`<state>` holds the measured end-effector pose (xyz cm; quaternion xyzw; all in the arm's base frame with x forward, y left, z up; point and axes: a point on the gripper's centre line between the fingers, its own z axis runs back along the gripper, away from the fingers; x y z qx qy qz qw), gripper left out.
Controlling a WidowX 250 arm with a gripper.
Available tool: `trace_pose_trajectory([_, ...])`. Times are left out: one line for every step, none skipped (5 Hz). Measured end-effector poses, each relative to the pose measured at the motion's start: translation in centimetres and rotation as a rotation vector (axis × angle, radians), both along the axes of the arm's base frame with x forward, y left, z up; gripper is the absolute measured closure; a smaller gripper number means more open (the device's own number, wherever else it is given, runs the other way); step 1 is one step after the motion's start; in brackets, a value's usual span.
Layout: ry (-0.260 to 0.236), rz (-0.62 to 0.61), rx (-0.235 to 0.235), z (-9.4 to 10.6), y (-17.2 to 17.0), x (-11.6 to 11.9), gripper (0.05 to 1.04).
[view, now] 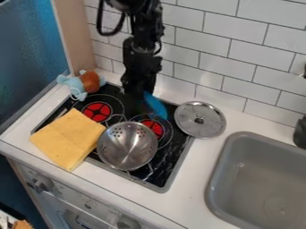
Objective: Move the blue spoon to the left of the sink
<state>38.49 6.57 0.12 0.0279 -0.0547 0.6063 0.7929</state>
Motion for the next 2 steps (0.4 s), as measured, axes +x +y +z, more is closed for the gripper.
trace_pose_trajectory([-0.054,-0.139,-0.022,2.0,-3.2,-0.3,0.724])
trace_pose_trajectory([-0.067,-0.348,-0.056,2.5,-7.5,-1.2,0.724])
